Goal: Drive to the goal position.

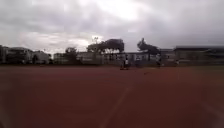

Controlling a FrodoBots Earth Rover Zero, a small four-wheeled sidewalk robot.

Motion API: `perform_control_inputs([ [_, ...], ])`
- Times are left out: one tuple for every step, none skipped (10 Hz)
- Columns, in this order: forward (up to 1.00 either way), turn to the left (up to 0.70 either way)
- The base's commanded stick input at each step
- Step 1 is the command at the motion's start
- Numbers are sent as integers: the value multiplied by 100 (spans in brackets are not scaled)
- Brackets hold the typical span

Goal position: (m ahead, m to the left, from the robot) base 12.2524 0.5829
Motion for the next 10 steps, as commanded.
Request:
perform_control_inputs([
  [70,30],
  [70,20],
  [70,3],
  [70,0],
  [70,0],
  [70,0],
  [70,0],
  [70,0],
  [70,0],
  [70,0],
])
